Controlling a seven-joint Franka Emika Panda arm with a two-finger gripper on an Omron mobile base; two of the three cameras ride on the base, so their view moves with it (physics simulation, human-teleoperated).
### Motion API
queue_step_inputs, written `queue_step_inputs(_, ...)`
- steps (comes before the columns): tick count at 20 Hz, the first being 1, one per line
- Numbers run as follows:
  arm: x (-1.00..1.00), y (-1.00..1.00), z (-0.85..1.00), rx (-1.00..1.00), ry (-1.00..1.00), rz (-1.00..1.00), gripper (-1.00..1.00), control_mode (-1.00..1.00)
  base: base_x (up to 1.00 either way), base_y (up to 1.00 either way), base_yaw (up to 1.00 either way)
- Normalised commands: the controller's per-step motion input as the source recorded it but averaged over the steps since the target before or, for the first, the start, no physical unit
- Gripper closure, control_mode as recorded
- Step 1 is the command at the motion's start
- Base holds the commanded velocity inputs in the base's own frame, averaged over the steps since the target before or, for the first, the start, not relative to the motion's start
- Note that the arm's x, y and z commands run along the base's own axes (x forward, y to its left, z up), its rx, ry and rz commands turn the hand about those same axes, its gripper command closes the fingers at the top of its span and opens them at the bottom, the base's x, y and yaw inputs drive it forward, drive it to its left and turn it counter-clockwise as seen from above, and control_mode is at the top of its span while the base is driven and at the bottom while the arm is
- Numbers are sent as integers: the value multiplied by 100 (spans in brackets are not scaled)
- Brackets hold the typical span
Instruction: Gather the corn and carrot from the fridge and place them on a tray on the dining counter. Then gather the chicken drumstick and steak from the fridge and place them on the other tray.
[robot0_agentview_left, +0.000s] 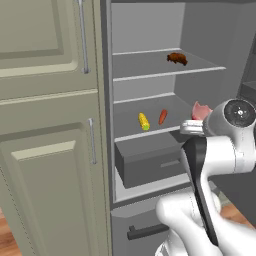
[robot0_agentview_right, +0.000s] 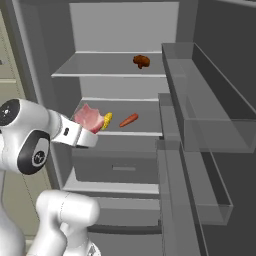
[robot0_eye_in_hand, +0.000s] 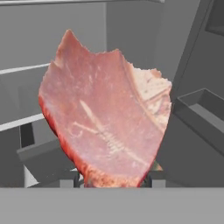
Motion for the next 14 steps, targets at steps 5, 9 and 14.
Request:
queue_step_inputs(5, -2, 0, -1, 0, 0, 0, 100, 100, -29, 40, -18)
queue_step_inputs(9, 0, 0, 0, 0, 0, 0, 100, 100, -54, 63, -59)
queue_step_inputs(14, 0, 0, 0, 0, 0, 0, 100, 100, -62, 38, -63)
